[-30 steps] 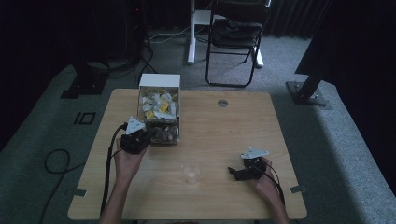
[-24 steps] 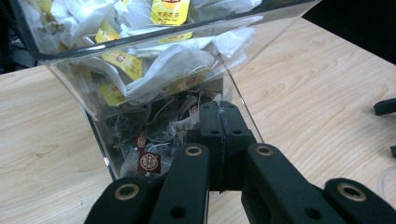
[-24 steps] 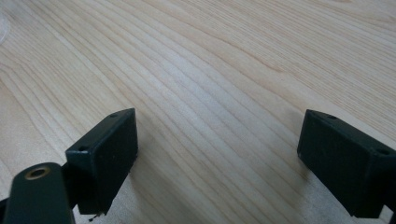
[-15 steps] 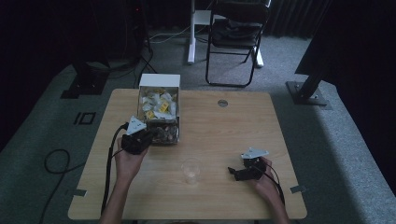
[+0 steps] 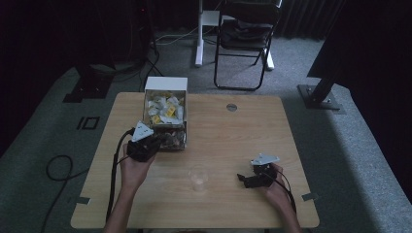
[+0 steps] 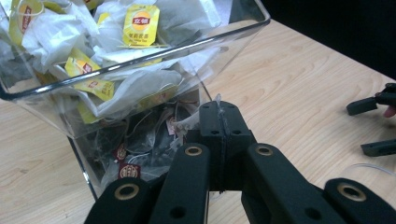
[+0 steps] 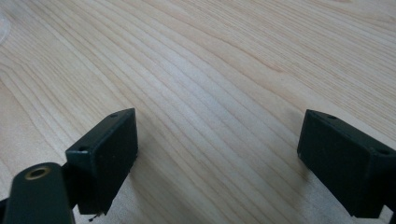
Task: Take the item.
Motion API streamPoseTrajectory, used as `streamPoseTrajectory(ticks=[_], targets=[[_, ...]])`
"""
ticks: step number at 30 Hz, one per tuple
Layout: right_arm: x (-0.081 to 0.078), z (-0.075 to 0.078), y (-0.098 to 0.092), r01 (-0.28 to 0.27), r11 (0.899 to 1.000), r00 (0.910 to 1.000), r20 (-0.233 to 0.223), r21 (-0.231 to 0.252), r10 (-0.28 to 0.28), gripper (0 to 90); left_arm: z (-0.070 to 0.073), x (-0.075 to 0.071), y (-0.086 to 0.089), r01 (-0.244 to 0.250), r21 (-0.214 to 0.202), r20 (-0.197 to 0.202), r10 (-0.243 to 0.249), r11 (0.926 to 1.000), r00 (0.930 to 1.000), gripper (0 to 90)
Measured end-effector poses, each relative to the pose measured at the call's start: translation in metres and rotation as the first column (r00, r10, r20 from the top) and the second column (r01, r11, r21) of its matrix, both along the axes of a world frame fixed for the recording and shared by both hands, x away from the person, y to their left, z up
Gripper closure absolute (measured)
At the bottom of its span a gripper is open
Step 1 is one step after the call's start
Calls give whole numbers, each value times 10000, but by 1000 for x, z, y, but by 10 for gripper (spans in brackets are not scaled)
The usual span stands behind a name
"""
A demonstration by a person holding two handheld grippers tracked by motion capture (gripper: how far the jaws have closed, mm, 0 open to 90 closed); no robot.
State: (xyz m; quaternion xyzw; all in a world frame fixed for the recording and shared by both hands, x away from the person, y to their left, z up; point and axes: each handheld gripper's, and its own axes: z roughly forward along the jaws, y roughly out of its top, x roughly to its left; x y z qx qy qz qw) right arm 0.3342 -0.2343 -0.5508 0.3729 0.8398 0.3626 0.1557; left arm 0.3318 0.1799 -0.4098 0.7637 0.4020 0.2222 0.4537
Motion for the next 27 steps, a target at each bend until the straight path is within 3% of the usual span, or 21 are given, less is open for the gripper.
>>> streamPoseTrajectory(ticks=[27], targets=[[0, 0, 0, -12, 10000, 10000, 11, -12, 12, 121, 11, -17, -11, 647, -211, 161, -644, 9977, 9978, 900]])
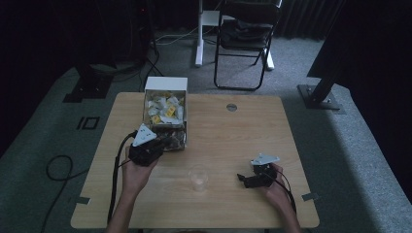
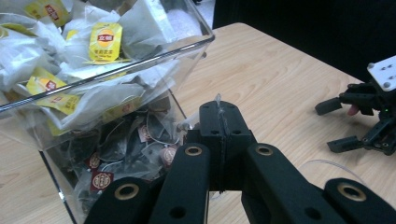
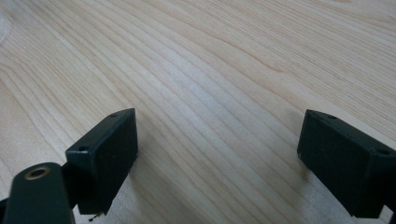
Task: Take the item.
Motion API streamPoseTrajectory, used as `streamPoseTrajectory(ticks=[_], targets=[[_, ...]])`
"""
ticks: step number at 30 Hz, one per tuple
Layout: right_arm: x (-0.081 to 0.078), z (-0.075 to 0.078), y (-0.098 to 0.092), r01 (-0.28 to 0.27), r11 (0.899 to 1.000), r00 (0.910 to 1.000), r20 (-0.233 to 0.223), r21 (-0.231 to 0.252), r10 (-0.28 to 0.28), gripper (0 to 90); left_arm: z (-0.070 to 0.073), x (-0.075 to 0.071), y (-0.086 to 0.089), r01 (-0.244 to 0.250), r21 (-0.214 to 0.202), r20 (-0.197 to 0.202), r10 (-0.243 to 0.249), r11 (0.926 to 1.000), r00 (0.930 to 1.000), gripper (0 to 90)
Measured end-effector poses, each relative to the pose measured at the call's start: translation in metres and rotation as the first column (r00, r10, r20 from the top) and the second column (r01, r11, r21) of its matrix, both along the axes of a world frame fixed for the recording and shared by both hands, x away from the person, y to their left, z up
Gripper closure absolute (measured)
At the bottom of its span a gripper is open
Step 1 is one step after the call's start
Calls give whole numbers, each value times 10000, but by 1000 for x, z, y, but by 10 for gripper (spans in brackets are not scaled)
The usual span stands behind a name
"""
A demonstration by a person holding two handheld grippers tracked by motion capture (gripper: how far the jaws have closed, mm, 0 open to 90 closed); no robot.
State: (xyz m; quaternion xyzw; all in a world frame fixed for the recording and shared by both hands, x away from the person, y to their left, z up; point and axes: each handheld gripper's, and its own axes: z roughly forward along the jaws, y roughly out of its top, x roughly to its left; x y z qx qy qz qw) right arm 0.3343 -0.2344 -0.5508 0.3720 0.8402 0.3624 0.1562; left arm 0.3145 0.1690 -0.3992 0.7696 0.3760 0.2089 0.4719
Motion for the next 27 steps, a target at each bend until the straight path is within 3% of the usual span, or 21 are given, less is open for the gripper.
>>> streamPoseTrajectory(ticks=[27], targets=[[0, 0, 0, -2, 10000, 10000, 2, -2, 2, 121, 0, -10, -12, 420, -199, 70, -418, 9989, 9991, 900]])
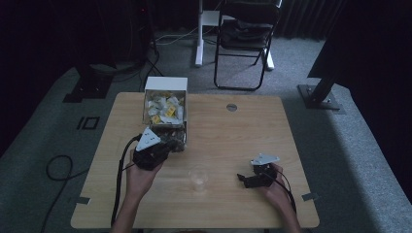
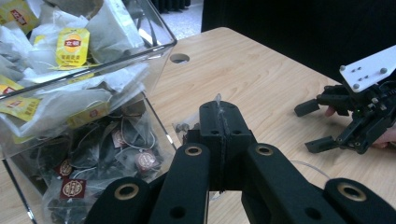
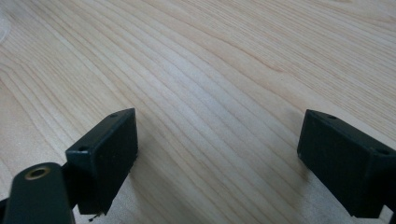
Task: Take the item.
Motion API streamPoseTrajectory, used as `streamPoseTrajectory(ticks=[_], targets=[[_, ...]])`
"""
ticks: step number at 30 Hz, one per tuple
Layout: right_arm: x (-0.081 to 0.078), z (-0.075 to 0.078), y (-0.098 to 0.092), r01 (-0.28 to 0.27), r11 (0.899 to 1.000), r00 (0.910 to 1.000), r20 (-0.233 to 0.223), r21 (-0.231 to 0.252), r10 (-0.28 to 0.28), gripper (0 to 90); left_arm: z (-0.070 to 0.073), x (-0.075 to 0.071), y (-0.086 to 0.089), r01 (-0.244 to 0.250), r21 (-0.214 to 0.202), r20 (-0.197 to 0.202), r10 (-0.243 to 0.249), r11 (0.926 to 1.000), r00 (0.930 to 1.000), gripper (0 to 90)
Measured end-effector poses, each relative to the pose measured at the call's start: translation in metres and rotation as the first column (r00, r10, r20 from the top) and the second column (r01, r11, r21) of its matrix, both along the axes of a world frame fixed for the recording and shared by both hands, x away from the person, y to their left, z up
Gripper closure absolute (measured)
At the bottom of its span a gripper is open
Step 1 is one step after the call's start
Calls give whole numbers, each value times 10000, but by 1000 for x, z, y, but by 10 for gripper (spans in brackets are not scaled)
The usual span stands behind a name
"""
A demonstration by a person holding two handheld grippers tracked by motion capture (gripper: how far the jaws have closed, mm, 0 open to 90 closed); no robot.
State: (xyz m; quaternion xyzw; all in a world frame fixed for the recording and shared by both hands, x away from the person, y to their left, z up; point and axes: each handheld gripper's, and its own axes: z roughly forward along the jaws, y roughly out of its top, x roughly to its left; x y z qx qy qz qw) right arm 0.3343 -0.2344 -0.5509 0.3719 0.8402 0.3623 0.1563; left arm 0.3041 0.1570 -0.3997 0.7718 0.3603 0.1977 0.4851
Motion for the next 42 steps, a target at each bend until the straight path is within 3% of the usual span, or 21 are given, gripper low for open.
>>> streamPoseTrajectory(ticks=[42], targets=[[0, 0, 0, -12, 10000, 10000, 9, -10, 12, 121, 4, -27, -20, 877, -153, 147, -875, 9960, 9961, 900]])
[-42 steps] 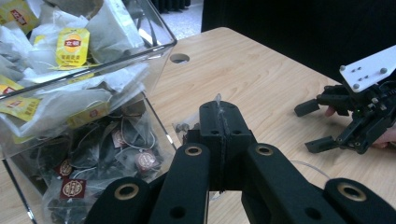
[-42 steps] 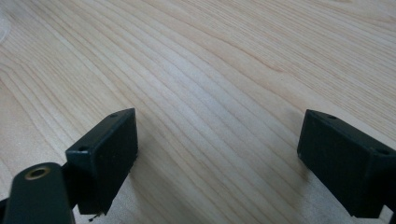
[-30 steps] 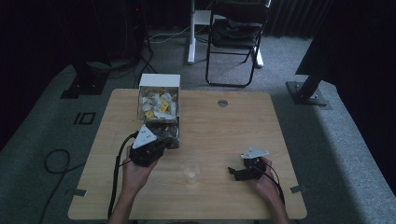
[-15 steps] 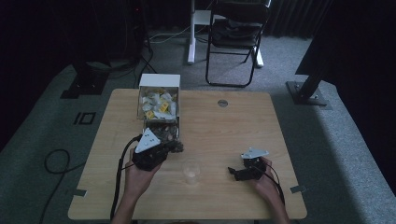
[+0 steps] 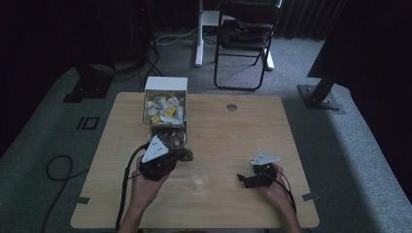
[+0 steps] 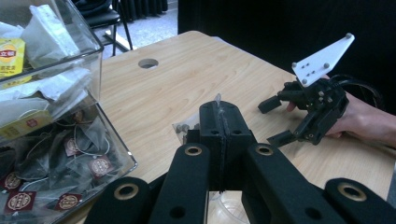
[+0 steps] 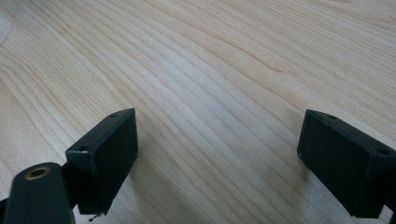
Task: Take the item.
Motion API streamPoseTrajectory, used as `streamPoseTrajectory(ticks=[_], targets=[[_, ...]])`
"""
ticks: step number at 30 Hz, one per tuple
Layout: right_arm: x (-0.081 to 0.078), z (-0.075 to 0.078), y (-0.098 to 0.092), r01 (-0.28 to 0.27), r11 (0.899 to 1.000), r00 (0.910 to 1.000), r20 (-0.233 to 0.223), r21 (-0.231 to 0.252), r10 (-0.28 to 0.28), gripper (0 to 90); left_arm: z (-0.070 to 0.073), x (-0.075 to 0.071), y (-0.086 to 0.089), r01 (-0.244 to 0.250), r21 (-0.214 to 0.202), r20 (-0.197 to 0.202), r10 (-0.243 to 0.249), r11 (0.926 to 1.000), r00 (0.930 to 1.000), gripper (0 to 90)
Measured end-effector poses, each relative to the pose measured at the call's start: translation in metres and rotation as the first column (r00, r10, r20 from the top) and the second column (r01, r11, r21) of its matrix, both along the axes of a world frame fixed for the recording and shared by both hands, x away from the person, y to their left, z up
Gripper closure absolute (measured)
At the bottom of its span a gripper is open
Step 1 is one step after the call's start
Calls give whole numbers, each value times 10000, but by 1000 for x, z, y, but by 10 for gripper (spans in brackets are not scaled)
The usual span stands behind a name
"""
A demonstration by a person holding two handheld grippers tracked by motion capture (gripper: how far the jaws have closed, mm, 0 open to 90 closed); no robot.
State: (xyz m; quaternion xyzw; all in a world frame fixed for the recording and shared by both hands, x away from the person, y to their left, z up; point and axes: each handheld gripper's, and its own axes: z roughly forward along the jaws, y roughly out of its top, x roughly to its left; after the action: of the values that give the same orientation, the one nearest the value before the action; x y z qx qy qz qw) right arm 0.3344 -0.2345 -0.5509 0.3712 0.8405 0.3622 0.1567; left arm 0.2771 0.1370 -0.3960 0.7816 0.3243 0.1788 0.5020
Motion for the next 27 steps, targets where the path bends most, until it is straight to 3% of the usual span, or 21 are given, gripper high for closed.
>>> streamPoseTrajectory(ticks=[27], targets=[[0, 0, 0, 2, 10000, 10000, -2, 3, -2, 121, -11, -10, -13, 432, -57, -177, -433, 9991, 9989, 900]])
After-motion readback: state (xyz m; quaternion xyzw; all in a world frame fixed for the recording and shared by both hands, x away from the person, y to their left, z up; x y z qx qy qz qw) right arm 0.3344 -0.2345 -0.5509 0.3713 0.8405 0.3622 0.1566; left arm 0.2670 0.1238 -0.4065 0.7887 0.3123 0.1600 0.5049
